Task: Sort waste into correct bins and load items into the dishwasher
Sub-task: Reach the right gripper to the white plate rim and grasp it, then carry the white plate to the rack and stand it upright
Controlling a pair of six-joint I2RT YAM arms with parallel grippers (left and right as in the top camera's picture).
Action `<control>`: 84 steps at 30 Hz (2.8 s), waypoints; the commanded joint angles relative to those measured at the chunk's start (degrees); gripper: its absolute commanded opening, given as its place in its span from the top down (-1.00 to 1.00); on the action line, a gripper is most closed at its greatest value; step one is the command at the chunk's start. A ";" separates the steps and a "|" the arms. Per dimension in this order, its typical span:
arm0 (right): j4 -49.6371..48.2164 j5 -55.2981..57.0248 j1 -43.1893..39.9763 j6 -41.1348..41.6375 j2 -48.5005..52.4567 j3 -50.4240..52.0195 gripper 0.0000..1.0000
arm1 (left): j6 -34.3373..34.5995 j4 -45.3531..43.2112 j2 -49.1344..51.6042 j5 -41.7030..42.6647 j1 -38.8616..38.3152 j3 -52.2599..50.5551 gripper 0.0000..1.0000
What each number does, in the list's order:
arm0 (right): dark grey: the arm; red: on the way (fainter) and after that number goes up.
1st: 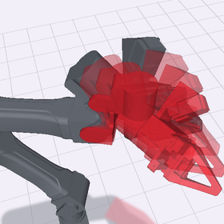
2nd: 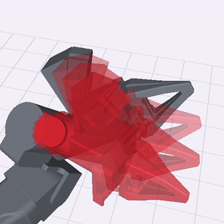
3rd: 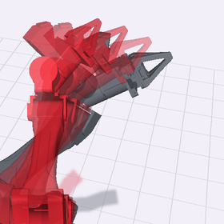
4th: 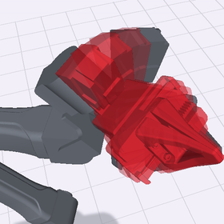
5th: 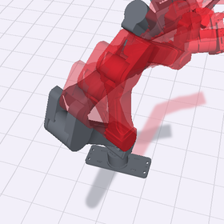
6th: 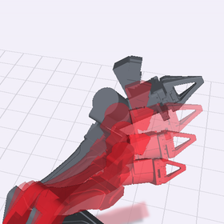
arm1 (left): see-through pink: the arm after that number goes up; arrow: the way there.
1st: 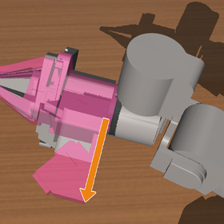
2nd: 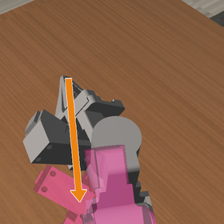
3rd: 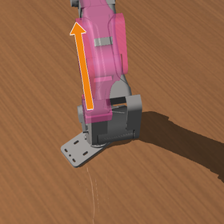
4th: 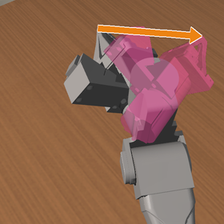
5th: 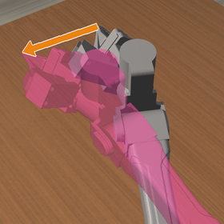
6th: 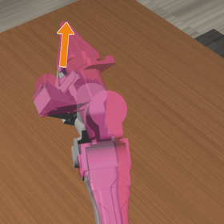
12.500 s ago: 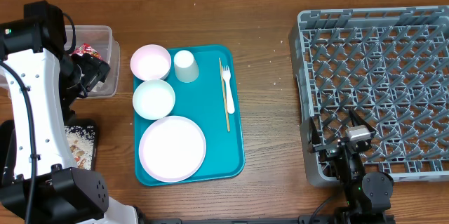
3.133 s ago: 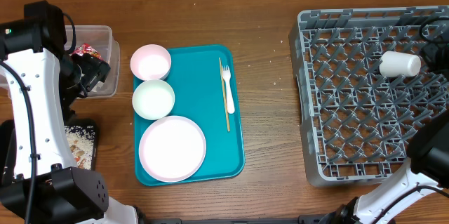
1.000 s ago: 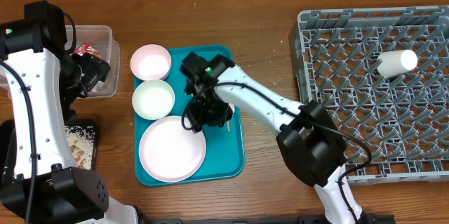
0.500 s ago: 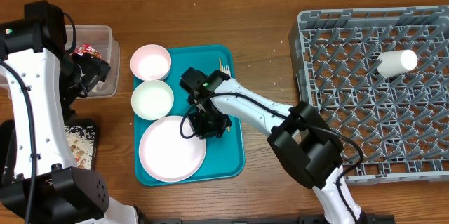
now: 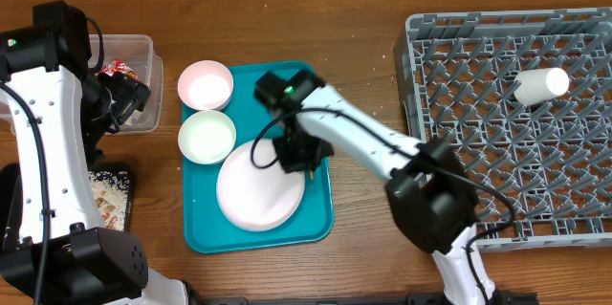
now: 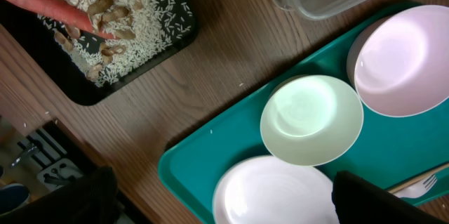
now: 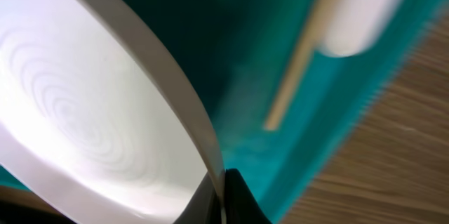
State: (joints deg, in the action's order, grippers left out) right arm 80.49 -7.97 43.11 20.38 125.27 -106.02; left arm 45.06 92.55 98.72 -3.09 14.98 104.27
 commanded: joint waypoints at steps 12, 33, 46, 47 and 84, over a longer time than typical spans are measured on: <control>3.52 29.27 -31.50 -0.17 -21.14 -4.09 0.92 | 0.15 -0.07 0.39 -0.48 -0.37 -0.02 -1.00; -20.98 61.94 -48.57 0.48 -20.90 4.61 0.92 | 0.17 -0.07 0.39 -0.48 -0.37 -0.02 -1.00; -22.82 55.23 -48.50 0.46 -20.81 7.34 0.91 | 0.17 -0.07 0.39 -0.48 -0.37 -0.02 -1.00; -22.80 55.21 -48.50 0.46 -20.81 7.34 0.91 | 0.17 -0.07 0.39 -0.48 -0.37 -0.02 -1.00; -24.04 55.49 -48.50 -3.91 -18.40 7.41 0.92 | 0.17 -0.07 0.39 -0.48 -0.39 -0.02 -1.00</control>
State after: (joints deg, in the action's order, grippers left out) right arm 56.60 46.74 -5.54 16.45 106.78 -98.83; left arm 45.06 92.55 98.72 -3.07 14.98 104.27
